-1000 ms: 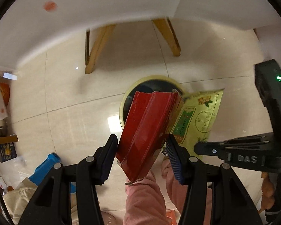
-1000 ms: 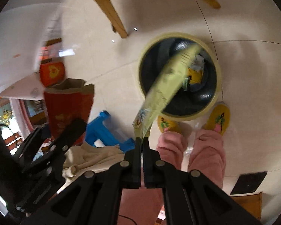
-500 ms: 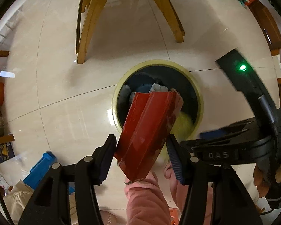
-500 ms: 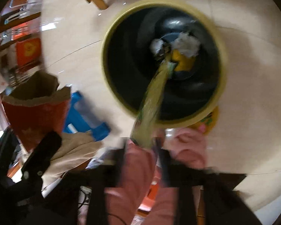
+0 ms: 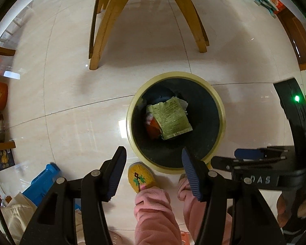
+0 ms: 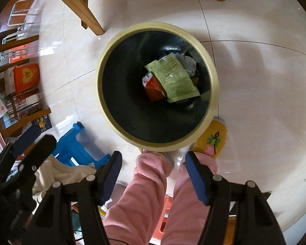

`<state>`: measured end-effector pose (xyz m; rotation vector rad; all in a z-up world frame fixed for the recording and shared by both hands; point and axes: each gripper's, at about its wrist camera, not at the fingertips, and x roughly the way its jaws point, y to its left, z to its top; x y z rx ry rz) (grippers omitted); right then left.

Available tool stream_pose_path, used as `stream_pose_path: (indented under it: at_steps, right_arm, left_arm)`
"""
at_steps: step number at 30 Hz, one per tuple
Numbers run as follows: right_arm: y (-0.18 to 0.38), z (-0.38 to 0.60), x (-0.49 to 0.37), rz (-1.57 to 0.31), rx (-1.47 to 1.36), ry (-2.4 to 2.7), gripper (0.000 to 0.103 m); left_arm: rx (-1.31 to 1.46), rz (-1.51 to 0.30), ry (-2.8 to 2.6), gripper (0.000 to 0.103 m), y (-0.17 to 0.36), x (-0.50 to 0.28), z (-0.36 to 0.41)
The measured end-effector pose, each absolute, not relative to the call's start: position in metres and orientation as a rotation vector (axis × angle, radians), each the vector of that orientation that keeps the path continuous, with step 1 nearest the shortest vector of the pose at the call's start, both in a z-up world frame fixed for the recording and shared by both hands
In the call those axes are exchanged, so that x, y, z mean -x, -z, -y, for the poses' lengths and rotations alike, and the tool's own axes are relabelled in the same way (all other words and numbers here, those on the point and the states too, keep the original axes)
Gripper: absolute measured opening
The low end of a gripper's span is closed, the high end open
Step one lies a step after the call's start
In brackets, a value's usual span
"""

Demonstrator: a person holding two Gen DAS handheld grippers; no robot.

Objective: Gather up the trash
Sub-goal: 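Open both tools over the bin to drop the box and bag, then move both open tools back up to the trash on the table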

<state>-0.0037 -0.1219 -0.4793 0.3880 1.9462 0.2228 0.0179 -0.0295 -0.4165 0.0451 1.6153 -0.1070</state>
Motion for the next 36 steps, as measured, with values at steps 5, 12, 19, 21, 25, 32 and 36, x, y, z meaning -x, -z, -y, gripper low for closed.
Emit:
stream_pose_path:
  at_steps: [5,12,19,21,25,32,36]
  right_arm:
    - [0.476,0.121,0.007,-1.930,-0.384,-0.223,0.065]
    - [0.447,0.117,0.008,-1.862,-0.387,-0.212,0.065]
    - [0.362,0.115,-0.006,-1.658,-0.322,-0.154,0.065]
    - [0.339,0.113,-0.008,-1.614,-0.305,-0.146,0.065]
    - [0.290,0.111,-0.010,-1.547,-0.313,-0.127,0.065]
    - [0.208,0.105,-0.004,-1.450,-0.355,-0.115,0.065]
    - [0.164,0.101,-0.002,-1.382,-0.356,-0.101,0.065]
  left_arm:
    - [-0.032,-1.608,0.094,0.055,0.411,-0.017,0.026]
    - [-0.025,-1.600,0.088,0.055,0.386,-0.011,0.021]
    - [-0.013,-1.543,0.105,0.055,0.325,-0.011,0.020]
    - [-0.010,-1.525,0.112,0.055,0.307,-0.012,0.019]
    - [-0.003,-1.481,0.137,0.055,0.260,-0.016,0.016]
    - [-0.007,-1.390,0.192,0.055,0.175,-0.024,0.003]
    - [-0.013,-1.325,0.224,0.055,0.131,-0.029,-0.006]
